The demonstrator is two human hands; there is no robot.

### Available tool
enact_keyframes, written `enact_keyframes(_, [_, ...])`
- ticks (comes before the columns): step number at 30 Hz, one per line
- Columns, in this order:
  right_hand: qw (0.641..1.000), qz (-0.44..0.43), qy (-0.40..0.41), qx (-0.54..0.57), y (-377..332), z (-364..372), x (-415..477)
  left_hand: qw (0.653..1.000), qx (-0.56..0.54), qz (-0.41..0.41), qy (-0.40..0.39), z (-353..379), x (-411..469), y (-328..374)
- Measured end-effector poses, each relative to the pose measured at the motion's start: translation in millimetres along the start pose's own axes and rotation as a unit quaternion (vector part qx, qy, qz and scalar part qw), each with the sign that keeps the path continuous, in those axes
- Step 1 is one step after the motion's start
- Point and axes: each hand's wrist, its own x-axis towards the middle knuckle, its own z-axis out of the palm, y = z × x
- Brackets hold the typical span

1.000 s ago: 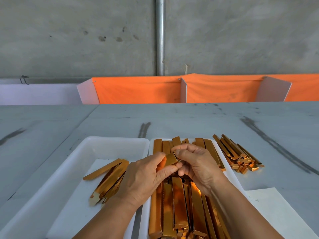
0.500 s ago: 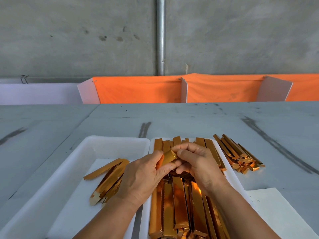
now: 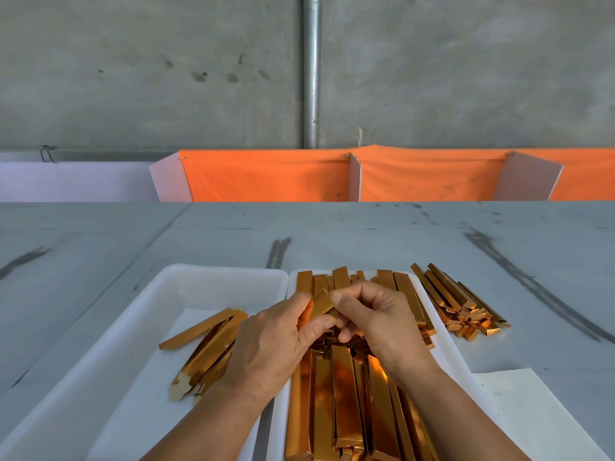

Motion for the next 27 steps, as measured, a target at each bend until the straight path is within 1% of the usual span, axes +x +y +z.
enact_keyframes(4, [1.000,-0.009,0.000,-0.027,1.1,0.8,-1.0,1.000,0.011,-0.008,-0.008,1.8,-0.2,-1.8])
enact_keyframes(10, [1.000,-0.003,0.004,-0.030,3.7,3.4,0.6,1.000,0.019,-0.006,-0.009,2.9,0.1,-2.1])
enact_keyframes(13, [0.999,-0.003,0.008,-0.034,1.8,2.9,0.2,1.000,0.009,-0.009,-0.007,2.8,0.9,-1.0])
enact_keyframes(18, [1.000,0.004,-0.012,-0.028,-1.6,5.1,-1.8,0.999,-0.037,-0.027,0.001,2.0,0.3,0.1])
enact_keyframes(27, [0.999,0.010,-0.015,-0.037,-0.5,8.4,-0.7,0.999,-0.039,-0.024,-0.003,1.4,0.8,0.2])
